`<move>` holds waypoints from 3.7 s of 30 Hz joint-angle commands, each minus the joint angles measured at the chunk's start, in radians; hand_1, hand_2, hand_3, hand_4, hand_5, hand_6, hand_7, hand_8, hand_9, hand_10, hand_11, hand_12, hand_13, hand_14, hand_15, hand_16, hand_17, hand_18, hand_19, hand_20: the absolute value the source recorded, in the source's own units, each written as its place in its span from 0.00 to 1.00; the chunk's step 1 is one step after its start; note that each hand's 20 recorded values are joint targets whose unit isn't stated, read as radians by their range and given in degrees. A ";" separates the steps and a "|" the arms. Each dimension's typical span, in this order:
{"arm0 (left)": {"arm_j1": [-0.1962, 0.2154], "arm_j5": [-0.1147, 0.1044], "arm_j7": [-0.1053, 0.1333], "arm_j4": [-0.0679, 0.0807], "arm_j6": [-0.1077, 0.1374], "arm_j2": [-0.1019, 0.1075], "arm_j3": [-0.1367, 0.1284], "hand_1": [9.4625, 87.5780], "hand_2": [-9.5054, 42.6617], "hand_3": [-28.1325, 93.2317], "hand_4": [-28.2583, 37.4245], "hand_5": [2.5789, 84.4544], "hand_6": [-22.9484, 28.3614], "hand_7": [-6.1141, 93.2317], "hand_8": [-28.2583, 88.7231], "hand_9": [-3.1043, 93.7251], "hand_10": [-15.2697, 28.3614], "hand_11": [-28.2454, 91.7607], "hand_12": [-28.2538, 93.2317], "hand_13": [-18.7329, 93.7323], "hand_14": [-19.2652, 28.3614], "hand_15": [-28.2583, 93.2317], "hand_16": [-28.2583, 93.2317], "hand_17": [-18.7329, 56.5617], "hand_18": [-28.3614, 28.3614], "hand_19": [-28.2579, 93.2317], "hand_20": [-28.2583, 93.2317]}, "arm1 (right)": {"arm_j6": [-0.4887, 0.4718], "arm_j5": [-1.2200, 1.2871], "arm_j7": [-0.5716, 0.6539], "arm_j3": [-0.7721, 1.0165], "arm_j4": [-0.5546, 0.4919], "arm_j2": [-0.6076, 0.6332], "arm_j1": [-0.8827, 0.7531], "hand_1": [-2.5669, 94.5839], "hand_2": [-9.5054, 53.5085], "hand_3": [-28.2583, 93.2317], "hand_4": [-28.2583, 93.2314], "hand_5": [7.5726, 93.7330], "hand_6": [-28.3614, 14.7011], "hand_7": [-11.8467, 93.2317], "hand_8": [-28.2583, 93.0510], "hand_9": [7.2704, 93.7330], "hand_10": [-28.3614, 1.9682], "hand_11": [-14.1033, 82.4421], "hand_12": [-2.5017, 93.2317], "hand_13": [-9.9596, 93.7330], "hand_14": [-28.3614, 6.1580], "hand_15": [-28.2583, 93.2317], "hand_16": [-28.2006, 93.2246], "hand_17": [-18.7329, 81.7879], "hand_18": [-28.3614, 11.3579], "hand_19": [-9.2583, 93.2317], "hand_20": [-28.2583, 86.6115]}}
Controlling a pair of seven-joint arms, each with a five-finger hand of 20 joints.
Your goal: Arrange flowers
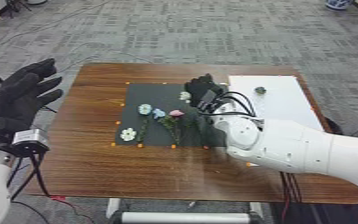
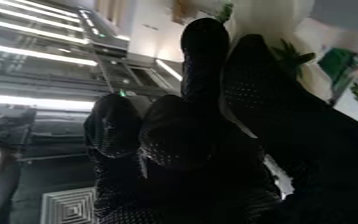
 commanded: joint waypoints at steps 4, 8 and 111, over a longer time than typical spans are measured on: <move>0.007 0.001 -0.005 -0.007 -0.013 0.001 -0.014 0.20 0.10 0.81 0.04 0.27 0.49 0.31 0.14 0.22 0.58 0.42 0.39 0.25 0.69 0.57 0.21 0.11 0.87 0.58 0.30 | 0.024 -0.032 0.022 -0.029 0.017 0.042 -0.013 0.53 0.00 0.96 0.05 0.81 0.72 0.52 0.18 0.90 0.74 0.39 0.55 0.82 0.69 0.90 0.50 0.63 0.21 1.00 0.75; 0.014 0.000 -0.005 -0.011 -0.010 -0.001 -0.027 0.20 0.10 0.81 0.04 0.27 0.49 0.32 0.14 0.22 0.58 0.42 0.39 0.25 0.69 0.57 0.21 0.11 0.87 0.58 0.30 | 0.028 -0.053 0.032 -0.022 0.036 0.041 -0.029 0.53 0.00 0.96 0.04 0.80 0.72 0.53 0.18 0.90 0.77 0.39 0.56 0.82 0.69 0.91 0.50 0.63 0.21 1.00 0.75; 0.027 0.002 -0.004 -0.021 0.001 -0.005 -0.033 0.21 0.09 0.82 0.04 0.27 0.50 0.31 0.15 0.22 0.58 0.41 0.39 0.25 0.69 0.57 0.20 0.11 0.86 0.57 0.30 | -0.217 0.053 -0.011 0.325 0.102 0.250 -0.160 0.37 0.00 1.00 0.01 0.33 0.57 0.38 0.12 0.47 0.69 0.38 0.20 0.71 0.63 0.92 0.44 0.54 0.22 0.97 0.73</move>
